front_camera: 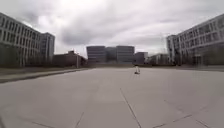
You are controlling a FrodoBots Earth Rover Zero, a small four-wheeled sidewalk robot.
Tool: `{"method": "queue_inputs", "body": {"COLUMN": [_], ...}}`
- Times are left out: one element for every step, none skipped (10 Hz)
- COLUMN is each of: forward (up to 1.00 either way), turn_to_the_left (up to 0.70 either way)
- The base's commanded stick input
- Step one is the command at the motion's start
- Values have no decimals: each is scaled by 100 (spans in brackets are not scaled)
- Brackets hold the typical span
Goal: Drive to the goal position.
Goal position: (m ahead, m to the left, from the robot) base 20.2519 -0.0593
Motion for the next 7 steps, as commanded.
{"method": "queue_inputs", "body": {"forward": [100,100,100,100,100,100,100], "turn_to_the_left": [0,0,0,0,0,0,0]}}
